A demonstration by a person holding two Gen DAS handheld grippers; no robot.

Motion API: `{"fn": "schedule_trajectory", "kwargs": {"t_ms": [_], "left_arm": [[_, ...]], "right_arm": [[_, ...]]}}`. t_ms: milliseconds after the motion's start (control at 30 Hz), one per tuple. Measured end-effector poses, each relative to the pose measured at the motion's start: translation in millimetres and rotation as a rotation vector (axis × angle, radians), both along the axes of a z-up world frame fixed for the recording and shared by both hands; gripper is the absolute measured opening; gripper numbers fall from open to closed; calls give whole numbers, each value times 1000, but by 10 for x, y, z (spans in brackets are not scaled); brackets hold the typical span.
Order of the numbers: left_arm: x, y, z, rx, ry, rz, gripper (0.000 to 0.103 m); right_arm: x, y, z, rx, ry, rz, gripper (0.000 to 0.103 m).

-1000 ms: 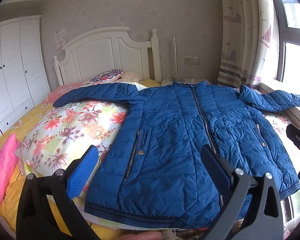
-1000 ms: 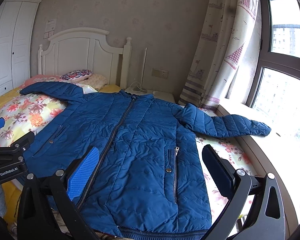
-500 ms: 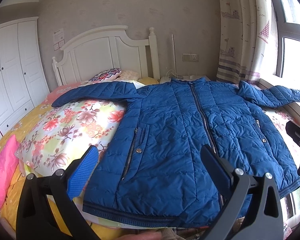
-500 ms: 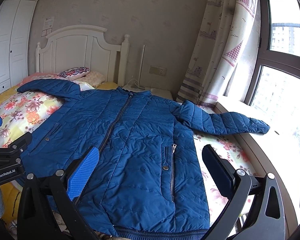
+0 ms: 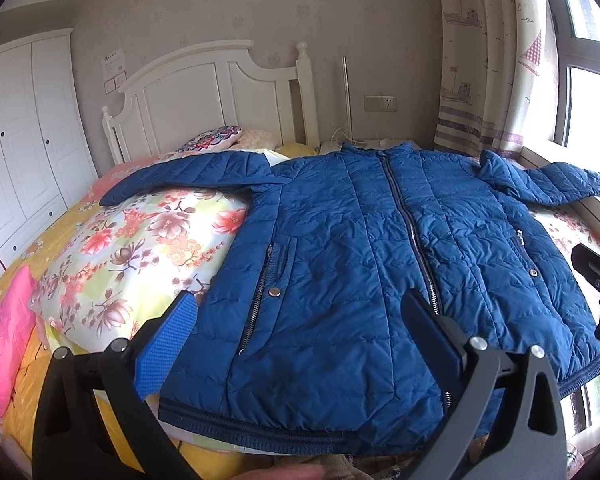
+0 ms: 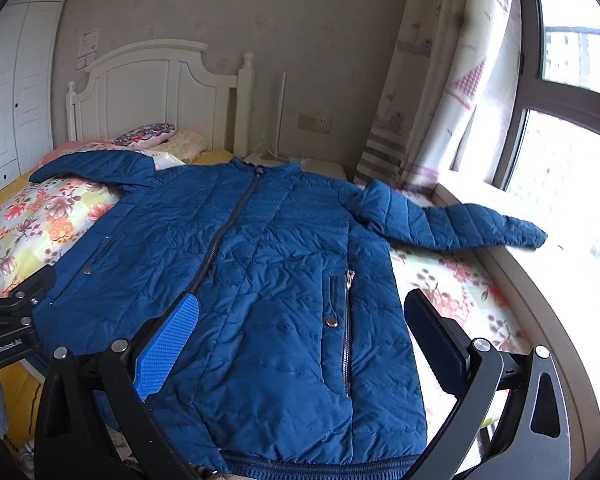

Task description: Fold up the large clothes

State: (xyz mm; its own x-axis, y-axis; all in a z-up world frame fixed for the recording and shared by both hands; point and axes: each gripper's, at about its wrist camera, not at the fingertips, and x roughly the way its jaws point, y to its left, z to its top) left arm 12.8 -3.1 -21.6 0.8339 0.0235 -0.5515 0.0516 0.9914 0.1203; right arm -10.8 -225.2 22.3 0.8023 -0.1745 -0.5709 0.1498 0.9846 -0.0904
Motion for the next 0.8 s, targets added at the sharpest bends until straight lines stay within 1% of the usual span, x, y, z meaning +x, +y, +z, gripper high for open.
{"fn": "schedule_trajectory", "kwargs": {"t_ms": [133,267,800], "left_arm": [[74,12,-57,-3,22,7,101],[105,-2,-108,0,38,6,101],[112,-10,-170,3,51,0,101]], "right_arm": [[85,-103,-109,40,40,-19,99],[100,-113,-167,49,55,-15,99],[108,-70,-204,58,76,4,99]]}}
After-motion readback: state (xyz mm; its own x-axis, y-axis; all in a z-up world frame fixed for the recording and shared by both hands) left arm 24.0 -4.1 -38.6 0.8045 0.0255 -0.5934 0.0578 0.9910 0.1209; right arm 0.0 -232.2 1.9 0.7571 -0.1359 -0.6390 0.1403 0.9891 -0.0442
